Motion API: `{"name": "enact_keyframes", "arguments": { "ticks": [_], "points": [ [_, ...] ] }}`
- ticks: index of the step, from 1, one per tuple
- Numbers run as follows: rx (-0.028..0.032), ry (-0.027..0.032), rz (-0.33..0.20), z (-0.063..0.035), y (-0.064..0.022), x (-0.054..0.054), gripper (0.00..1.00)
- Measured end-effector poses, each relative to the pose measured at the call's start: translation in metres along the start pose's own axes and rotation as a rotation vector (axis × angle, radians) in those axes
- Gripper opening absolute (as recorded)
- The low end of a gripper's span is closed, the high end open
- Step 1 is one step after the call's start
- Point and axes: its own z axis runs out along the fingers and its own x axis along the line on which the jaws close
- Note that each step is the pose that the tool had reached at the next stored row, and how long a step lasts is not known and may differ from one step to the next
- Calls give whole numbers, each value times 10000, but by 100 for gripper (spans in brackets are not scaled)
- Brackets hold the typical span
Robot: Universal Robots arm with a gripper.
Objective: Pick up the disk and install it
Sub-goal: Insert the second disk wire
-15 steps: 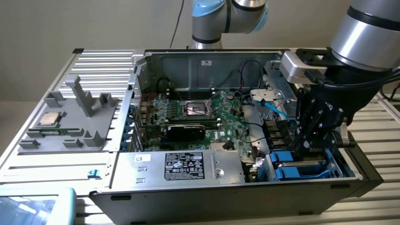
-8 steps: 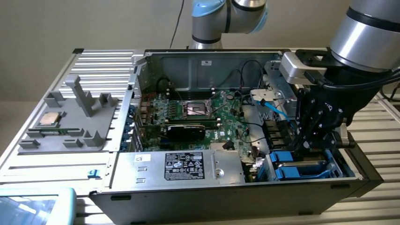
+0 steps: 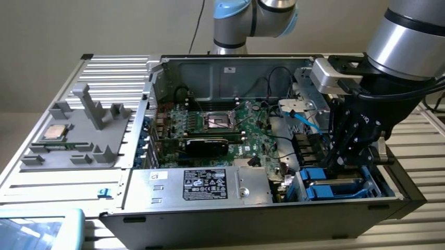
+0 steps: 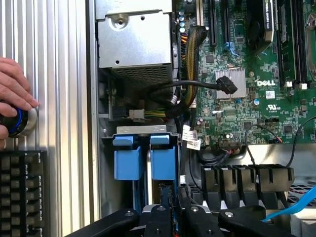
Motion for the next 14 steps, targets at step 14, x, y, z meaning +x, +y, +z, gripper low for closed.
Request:
{"name": "enact_keyframes", "arguments": {
  "ticks": [14],
  "points": [
    [0,-8,0,-9,-7,1,16]
  ]
}}
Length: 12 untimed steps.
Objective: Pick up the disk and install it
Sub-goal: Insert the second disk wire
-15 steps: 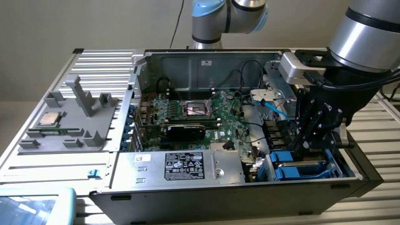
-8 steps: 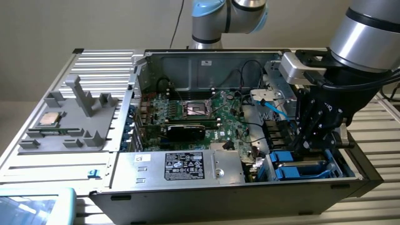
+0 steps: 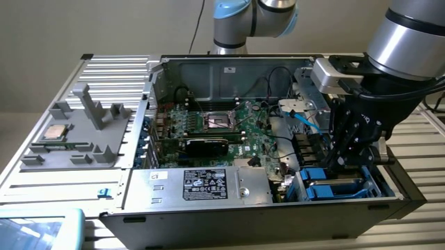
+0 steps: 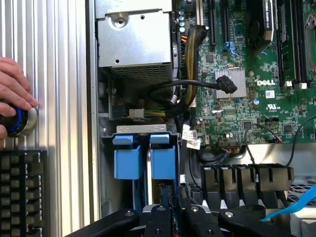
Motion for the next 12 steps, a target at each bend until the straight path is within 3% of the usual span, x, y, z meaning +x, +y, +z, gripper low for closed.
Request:
{"name": "enact_keyframes", "arguments": {
  "ticks": [12],
  "points": [
    [25,-1,1,-6,8,1,16]
  ]
}}
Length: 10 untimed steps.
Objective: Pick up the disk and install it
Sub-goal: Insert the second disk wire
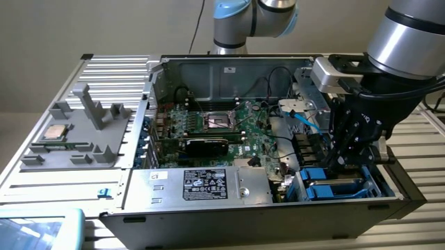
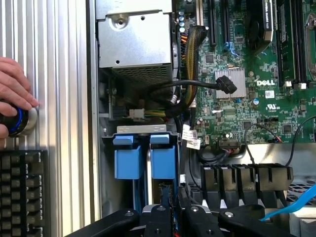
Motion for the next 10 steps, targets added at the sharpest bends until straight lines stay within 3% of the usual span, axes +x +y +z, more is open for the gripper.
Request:
{"name": "enact_keyframes", "arguments": {
  "ticks": [10],
  "points": [
    [53,4,-155,1,0,6,16]
  ]
}}
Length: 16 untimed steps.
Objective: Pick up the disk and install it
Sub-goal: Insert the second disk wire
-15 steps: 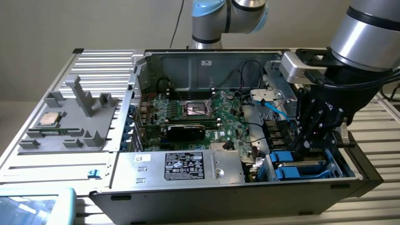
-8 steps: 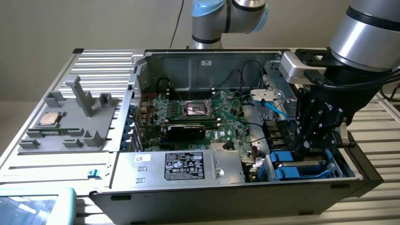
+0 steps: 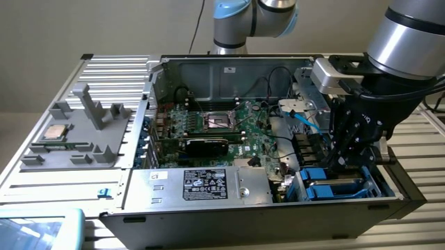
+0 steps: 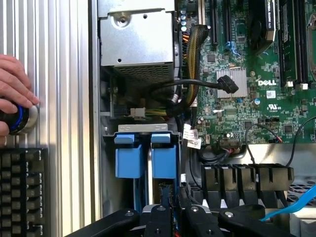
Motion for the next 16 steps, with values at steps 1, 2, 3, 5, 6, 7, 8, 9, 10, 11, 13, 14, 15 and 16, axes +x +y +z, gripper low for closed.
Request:
{"name": "enact_keyframes", "arguments": {
  "ticks": [1,2,3,5,6,7,8,9,10,11,13,14,15,16],
  "points": [
    [7,2,-34,0,0,0,16],
    [15,2,-65,0,1,1,16],
    [20,3,-88,0,1,1,16],
    [26,2,-121,1,5,1,16],
    [27,2,-133,1,7,2,16],
    [30,2,-140,1,10,2,16],
    [30,0,-142,1,12,2,16],
    [34,-3,-144,1,12,2,16],
    [38,-6,-144,1,12,4,16],
    [44,-10,-143,1,12,7,16],
    [55,-24,-142,2,12,11,16],
    [60,-32,-142,2,12,17,16],
    [67,-37,-141,2,12,17,16],
    [75,-38,-140,2,12,17,16]
  ]
}}
